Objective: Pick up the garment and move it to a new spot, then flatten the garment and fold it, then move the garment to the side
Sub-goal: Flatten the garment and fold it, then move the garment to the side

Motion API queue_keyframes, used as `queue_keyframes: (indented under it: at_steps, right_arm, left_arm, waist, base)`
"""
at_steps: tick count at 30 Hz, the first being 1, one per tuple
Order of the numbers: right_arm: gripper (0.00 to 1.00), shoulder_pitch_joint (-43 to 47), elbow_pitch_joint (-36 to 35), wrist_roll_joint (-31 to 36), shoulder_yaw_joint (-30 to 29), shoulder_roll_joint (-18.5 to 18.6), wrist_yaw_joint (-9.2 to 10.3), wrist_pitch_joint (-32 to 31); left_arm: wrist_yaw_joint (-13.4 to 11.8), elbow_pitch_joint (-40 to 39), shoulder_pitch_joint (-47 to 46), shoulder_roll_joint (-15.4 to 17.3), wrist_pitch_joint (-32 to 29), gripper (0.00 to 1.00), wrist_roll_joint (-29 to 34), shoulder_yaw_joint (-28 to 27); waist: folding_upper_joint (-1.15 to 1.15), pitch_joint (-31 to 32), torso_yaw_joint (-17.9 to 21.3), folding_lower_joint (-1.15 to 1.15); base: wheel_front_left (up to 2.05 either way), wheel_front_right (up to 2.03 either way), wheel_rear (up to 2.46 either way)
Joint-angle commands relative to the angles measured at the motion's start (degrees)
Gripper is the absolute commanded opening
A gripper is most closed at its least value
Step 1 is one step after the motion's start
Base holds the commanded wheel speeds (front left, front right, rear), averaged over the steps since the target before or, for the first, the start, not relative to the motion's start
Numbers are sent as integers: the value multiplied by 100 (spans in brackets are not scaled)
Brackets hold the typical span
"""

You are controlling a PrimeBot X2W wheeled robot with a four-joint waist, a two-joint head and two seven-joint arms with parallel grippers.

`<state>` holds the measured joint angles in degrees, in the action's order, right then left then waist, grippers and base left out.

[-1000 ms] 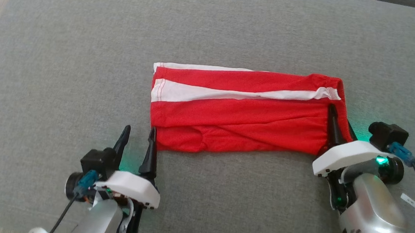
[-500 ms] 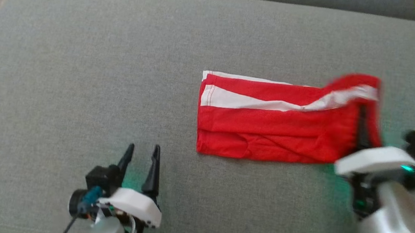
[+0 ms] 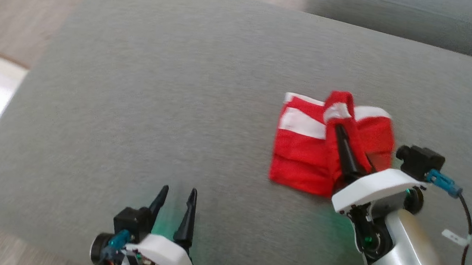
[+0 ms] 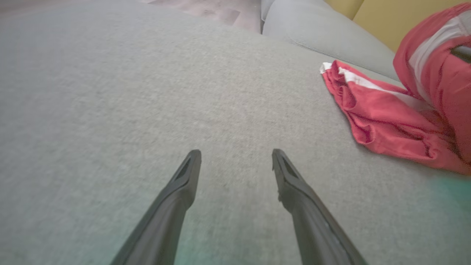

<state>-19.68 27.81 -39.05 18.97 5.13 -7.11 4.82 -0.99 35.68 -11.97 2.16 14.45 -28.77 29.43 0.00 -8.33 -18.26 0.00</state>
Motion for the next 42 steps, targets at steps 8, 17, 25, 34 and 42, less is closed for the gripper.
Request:
queue_keyframes:
  at_steps: [8, 17, 25, 34, 42]
  right_arm:
    - [100, -423, 351, -63, 235, -215, -37, 484]
    - [100, -350, 610, 532, -225, -69, -37, 993]
    - [100, 309, 188, 2229, -1779, -49, -37, 1016]
    - [100, 1060, 4, 2922, -2170, -219, -37, 1017]
    - [100, 1170, 17, 2616, -1915, -223, -37, 1018]
  left_arm:
    - [-20, -117, 49, 72, 54, 100, 56, -206]
    - [-82, -405, 2, 72, 55, 100, 397, -611]
    - [-170, -871, 43, 72, 55, 100, 1060, -1210]
    - [-249, -1172, 618, 72, 55, 100, 1406, -1568]
    - [-264, -1310, 735, 72, 55, 100, 1392, -1486]
  waist:
    - [0, 67, -606, 0]
    - [0, 230, 198, 0]
    - [0, 386, 861, 0]
    - [0, 677, 1195, 0]
    - [0, 658, 1190, 0]
  base:
    - [0, 0, 0]
    - [0, 0, 0]
    - [0, 0, 0]
    - [0, 0, 0]
    - [0, 0, 0]
